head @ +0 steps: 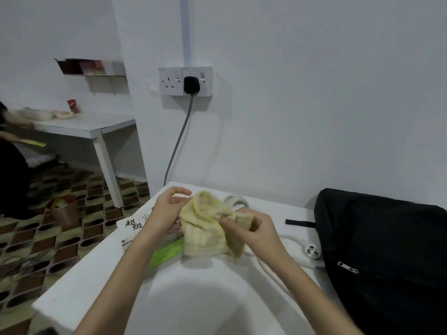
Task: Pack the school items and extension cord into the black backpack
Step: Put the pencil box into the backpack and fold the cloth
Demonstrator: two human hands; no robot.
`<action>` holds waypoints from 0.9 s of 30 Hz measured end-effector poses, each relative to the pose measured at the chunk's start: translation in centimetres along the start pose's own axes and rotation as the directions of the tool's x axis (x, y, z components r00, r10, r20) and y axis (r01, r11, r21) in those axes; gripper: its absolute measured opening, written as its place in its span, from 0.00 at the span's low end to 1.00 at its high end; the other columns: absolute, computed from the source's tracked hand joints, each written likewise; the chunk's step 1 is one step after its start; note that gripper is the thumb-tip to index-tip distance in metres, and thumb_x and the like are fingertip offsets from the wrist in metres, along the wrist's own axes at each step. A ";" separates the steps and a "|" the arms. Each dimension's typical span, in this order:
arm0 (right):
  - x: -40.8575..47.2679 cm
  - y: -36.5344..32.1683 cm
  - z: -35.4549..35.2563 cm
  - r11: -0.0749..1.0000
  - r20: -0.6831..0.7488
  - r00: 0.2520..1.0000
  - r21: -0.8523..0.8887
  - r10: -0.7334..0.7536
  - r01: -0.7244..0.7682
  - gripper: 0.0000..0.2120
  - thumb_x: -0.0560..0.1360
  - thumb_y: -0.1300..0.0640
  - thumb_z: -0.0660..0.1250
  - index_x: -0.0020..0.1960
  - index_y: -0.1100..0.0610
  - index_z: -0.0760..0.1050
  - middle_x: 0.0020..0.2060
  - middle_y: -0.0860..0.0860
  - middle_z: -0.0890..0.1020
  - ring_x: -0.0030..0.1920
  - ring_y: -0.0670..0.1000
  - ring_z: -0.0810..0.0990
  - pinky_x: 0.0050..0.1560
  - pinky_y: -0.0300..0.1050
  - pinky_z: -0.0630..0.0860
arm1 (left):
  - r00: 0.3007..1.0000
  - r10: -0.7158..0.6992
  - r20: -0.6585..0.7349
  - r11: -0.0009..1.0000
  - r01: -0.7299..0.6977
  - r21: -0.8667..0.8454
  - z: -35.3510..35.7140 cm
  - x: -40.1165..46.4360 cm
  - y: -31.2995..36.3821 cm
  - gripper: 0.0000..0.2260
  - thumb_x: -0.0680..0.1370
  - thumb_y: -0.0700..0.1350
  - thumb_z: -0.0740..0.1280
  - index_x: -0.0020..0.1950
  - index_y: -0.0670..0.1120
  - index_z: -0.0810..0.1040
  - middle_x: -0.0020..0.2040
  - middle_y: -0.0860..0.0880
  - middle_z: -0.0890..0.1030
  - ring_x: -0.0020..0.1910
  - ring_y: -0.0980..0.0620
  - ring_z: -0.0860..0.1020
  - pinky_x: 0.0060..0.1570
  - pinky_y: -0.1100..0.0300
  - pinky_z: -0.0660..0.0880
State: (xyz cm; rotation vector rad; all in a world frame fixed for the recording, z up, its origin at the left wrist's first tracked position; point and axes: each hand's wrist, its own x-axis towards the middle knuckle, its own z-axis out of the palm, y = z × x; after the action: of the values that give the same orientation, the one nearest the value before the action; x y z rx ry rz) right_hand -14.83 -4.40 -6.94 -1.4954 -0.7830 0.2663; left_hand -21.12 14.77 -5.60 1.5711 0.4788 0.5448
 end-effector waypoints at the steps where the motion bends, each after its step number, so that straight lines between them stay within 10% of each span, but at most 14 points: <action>1: 0.5 -0.5 -0.7 0.999 0.017 0.999 0.024 0.045 -0.045 0.09 0.68 0.56 0.75 0.36 0.58 0.77 0.31 0.48 0.78 0.34 0.45 0.76 0.37 0.38 0.71 | 1.000 -0.018 0.025 1.000 0.017 0.016 0.0 0.4 -0.1 0.02 0.77 0.37 0.65 0.46 0.43 0.75 0.44 0.41 0.78 0.17 0.58 0.66 0.17 0.72 0.57; 8: 2.8 -2.3 -3.2 0.946 0.074 0.966 0.197 0.246 -0.256 0.10 0.70 0.55 0.71 0.50 0.57 0.77 0.39 0.51 0.82 0.39 0.49 0.82 0.38 0.41 0.77 | 0.941 -0.036 0.338 0.999 0.034 0.013 1.8 1.0 1.0 0.22 0.71 0.62 0.67 0.56 0.47 0.77 0.53 0.51 0.81 0.43 0.50 0.82 0.40 0.58 0.78; 13: 3.2 -2.6 -3.5 0.924 0.121 0.963 0.273 0.241 -0.266 0.23 0.66 0.56 0.73 0.61 0.56 0.76 0.47 0.54 0.84 0.47 0.52 0.83 0.48 0.42 0.80 | 0.903 0.077 0.423 0.974 -0.159 0.162 2.9 1.4 0.4 0.09 0.72 0.42 0.73 0.48 0.40 0.79 0.47 0.50 0.82 0.41 0.53 0.80 0.41 0.60 0.76; 19: 3.4 -3.1 -5.8 0.905 0.128 0.960 0.322 0.248 -0.277 0.21 0.70 0.52 0.69 0.61 0.55 0.73 0.25 0.45 0.78 0.27 0.42 0.77 0.31 0.33 0.73 | 0.916 0.178 0.360 0.897 -0.301 0.323 1.7 3.3 0.1 0.02 0.74 0.43 0.70 0.41 0.47 0.79 0.42 0.49 0.81 0.39 0.51 0.77 0.44 0.60 0.71; 23: 3.8 -2.3 -6.7 0.945 0.116 0.944 -0.155 0.307 -0.288 0.23 0.64 0.66 0.75 0.55 0.48 0.78 0.33 0.46 0.75 0.34 0.46 0.76 0.38 0.34 0.72 | 0.897 0.352 0.267 0.767 -0.440 0.468 1.9 4.4 1.0 0.06 0.77 0.40 0.65 0.43 0.51 0.76 0.44 0.51 0.78 0.40 0.52 0.75 0.37 0.70 0.68; 27: 4.5 -1.9 -7.0 0.682 -0.151 0.980 -0.704 0.129 -0.198 0.12 0.68 0.63 0.69 0.47 0.48 0.79 0.37 0.47 0.76 0.35 0.46 0.73 0.36 0.37 0.69 | 0.851 0.492 0.187 0.647 -0.500 0.575 2.6 5.1 2.0 0.05 0.79 0.39 0.61 0.47 0.45 0.76 0.45 0.49 0.74 0.44 0.52 0.70 0.39 0.66 0.60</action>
State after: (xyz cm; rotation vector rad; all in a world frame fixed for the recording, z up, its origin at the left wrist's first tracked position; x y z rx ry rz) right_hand -7.86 -7.37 -3.02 -2.3201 -0.7102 0.0067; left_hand -15.52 15.57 -3.40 2.3663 0.1966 0.8550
